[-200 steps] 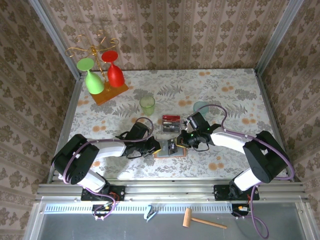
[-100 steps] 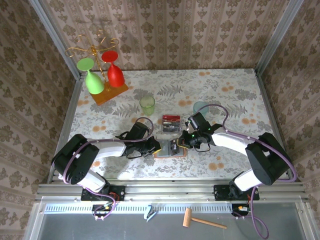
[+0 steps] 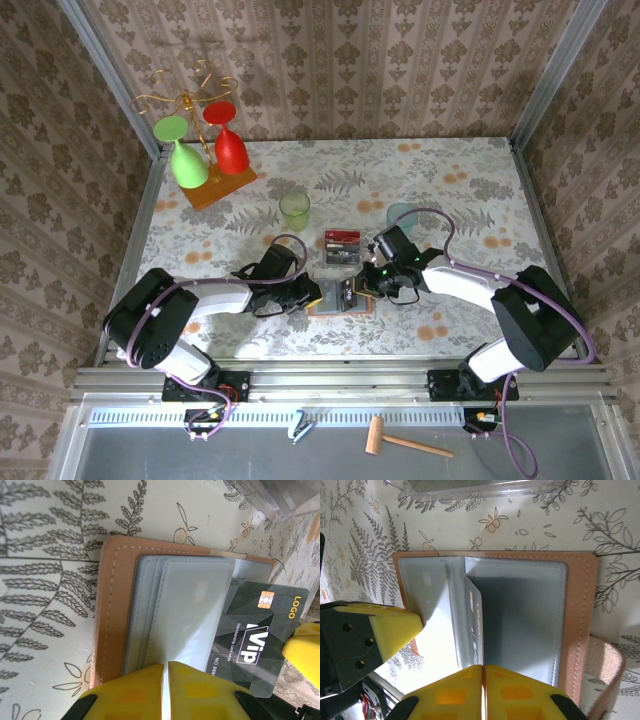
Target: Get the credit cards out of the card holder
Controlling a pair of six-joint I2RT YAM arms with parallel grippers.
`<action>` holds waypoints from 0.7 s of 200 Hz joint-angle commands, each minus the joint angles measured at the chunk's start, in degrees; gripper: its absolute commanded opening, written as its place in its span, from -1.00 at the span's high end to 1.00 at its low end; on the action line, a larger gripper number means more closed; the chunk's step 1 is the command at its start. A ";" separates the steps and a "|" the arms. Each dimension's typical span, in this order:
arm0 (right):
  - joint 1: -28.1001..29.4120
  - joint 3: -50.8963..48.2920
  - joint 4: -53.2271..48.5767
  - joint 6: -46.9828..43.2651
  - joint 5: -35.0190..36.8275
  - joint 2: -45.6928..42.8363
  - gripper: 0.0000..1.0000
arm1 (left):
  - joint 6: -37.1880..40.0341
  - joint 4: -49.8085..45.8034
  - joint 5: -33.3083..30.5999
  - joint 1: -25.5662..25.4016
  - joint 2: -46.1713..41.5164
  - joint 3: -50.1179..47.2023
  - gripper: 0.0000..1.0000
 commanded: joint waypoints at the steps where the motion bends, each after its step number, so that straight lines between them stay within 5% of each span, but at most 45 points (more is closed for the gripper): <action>1: 0.71 1.83 0.52 1.21 0.22 0.57 0.76 | 0.30 -1.86 -1.06 0.05 1.25 -0.73 0.75; 140: 1.51 3.27 -2.80 1.18 -0.66 2.13 0.74 | 0.46 -1.69 -0.75 0.00 1.43 -0.62 0.75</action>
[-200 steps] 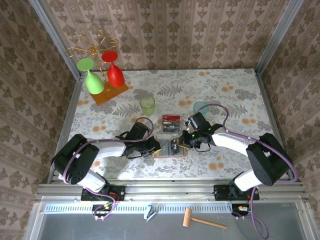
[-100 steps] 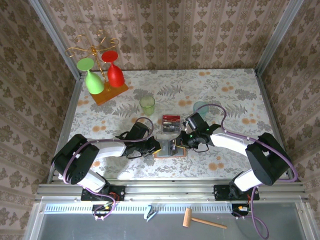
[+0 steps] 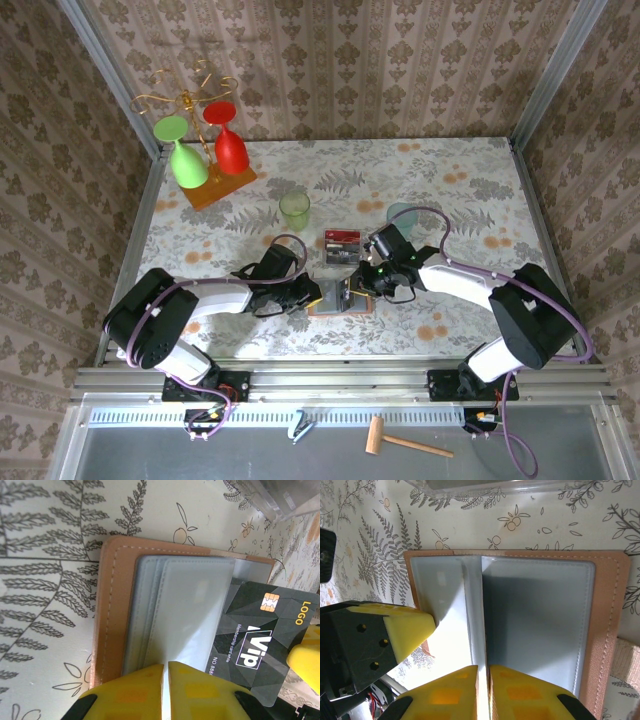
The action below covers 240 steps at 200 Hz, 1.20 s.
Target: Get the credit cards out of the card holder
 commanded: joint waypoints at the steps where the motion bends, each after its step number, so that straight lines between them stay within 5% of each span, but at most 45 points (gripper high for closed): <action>1: 0.39 1.48 -2.28 -0.14 -0.44 1.07 0.74 | 0.41 -1.69 -0.77 0.05 1.43 -0.62 0.75; 158: 0.32 4.73 -8.29 -4.61 3.06 -2.80 0.93 | 0.36 -2.35 -0.76 -0.02 0.61 -0.11 0.74; 240: -0.83 15.19 -21.16 -29.18 4.33 -0.47 0.99 | 0.85 -4.72 -1.57 0.15 -1.88 1.75 0.66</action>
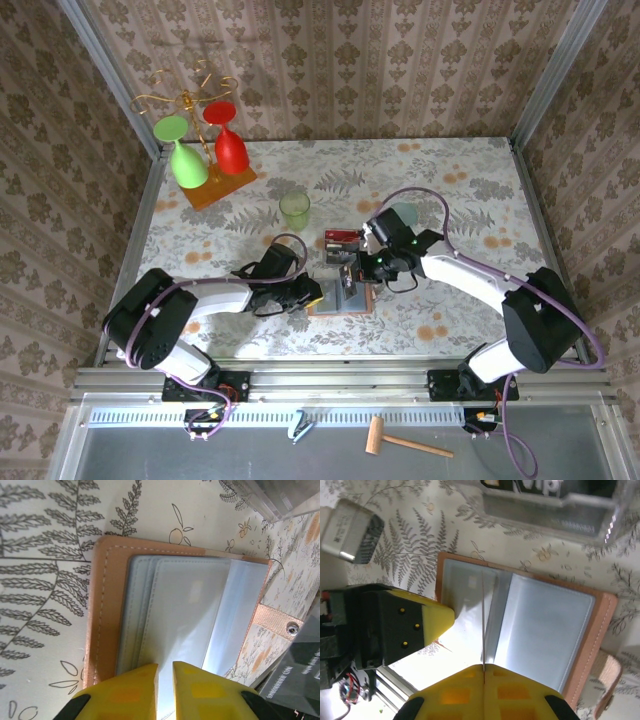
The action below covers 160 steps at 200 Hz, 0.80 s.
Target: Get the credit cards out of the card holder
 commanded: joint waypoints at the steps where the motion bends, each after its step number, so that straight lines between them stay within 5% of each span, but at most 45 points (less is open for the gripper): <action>1: -0.42 4.50 -7.61 -13.32 1.74 1.33 0.99 | 0.81 -3.48 -1.41 0.15 -1.54 1.03 0.66; 101: -1.90 27.05 -28.21 -58.77 4.89 15.03 0.99 | 0.95 -5.38 -2.99 1.02 -5.87 0.44 0.63; 160: -2.08 41.54 -40.26 -73.70 7.91 25.27 1.00 | 1.49 -7.63 -3.87 2.79 -9.62 -1.23 0.63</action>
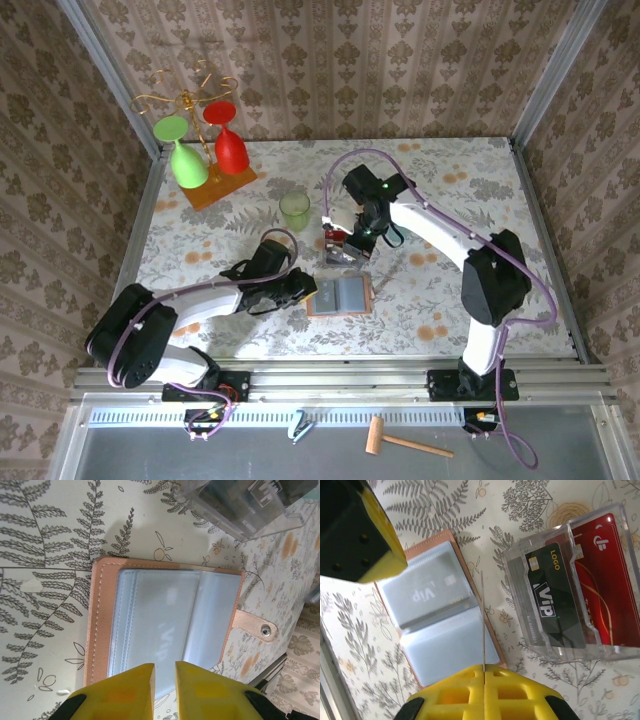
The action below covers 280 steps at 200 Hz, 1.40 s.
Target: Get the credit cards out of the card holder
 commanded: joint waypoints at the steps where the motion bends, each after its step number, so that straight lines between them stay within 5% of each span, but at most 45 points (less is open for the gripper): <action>1: -0.45 5.35 -8.62 -9.58 3.12 3.70 1.00 | 1.36 -2.52 -1.16 1.02 -2.11 -1.20 0.63; 131: -2.34 28.52 -20.31 -16.25 3.61 20.13 1.00 | 2.81 -3.77 0.73 5.86 -2.16 -1.11 0.63; 280: -2.51 34.76 -23.16 -18.19 0.28 28.64 0.98 | 3.60 -5.00 1.60 7.23 0.19 1.09 0.63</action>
